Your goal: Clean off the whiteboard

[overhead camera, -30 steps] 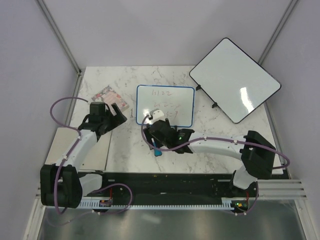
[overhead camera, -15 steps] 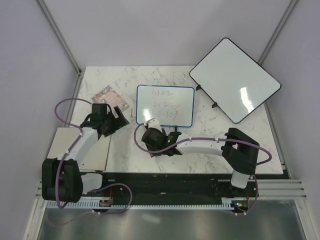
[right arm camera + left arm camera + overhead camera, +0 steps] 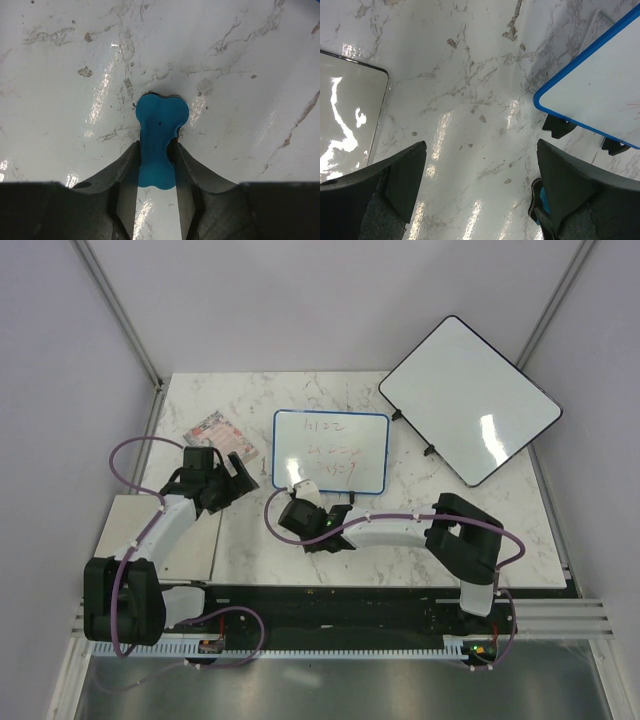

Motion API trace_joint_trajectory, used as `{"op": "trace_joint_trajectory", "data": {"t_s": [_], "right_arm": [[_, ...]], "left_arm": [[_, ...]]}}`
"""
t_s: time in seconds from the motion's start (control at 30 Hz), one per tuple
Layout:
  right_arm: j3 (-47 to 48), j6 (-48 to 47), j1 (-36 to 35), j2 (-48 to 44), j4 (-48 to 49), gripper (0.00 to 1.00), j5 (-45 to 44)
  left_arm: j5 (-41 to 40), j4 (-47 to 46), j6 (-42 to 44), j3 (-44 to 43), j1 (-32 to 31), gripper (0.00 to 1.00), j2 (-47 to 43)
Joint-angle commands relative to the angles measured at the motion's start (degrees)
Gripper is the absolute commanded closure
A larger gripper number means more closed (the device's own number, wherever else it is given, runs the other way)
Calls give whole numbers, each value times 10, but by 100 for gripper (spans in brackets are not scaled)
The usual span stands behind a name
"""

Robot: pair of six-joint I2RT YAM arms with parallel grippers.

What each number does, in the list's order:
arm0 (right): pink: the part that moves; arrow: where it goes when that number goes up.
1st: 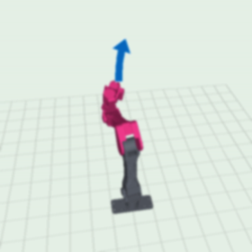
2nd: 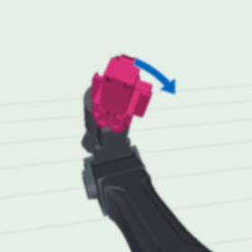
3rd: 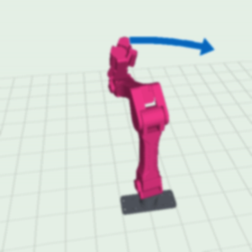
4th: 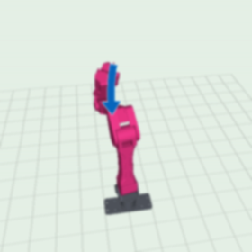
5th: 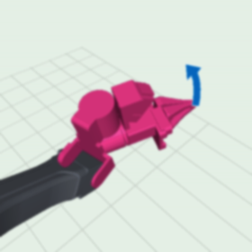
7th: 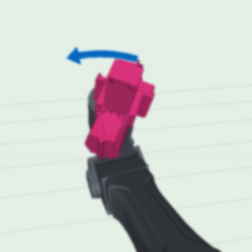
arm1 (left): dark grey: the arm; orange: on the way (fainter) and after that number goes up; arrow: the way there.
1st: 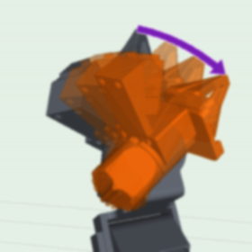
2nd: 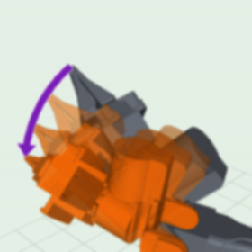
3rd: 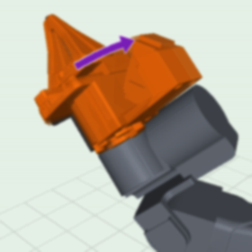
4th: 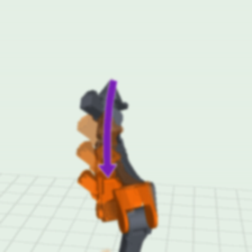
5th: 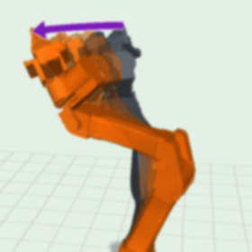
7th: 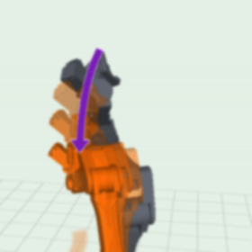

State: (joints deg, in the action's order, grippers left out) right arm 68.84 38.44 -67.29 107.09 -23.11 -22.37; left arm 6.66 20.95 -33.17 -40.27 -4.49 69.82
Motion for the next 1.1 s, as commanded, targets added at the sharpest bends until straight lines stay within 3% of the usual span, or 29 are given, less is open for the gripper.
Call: {"op": "trace_joint_trajectory", "data": {"t_s": [0.0, 0.17, 0.23, 0.27, 0.3, 0.37, 0.4, 0.5, 0.67, 0.87, 1.07], "right_arm": [[19, 16, -1, 15, 0, 61, -17], [17, 6, 2, 27, -6, 60, -17], [18, 6, 8, 36, -11, 63, -7], [17, 5, 8, 37, -11, 66, -8], [15, 4, 9, 34, -14, 76, -11], [5, 2, 10, 23, -12, 82, -18], [2, -3, 11, 11, -14, 91, -27], [-12, -11, 16, -22, -14, 95, -43], [-13, -39, 25, -21, -15, 87, -28], [16, -36, 25, 41, -29, 69, 8], [3, -41, 23, 10, -27, 52, -25]], "left_arm": [[17, 0, 3, -13, 0, 2, -10], [20, -1, 3, -13, 0, 3, -7], [26, -7, 6, -17, 0, 5, -3], [29, -11, 7, -18, 1, 5, -1], [33, -17, 7, -20, 0, 6, 6], [48, -41, 10, -22, 0, 8, 13], [54, -51, 11, -24, 1, 9, 19], [78, -96, 11, -29, 0, 12, 31], [102, -121, 21, -50, 0, 14, 51], [102, -121, 28, -40, 0, 14, 42], [103, -120, 35, -34, 0, 14, 25]]}}
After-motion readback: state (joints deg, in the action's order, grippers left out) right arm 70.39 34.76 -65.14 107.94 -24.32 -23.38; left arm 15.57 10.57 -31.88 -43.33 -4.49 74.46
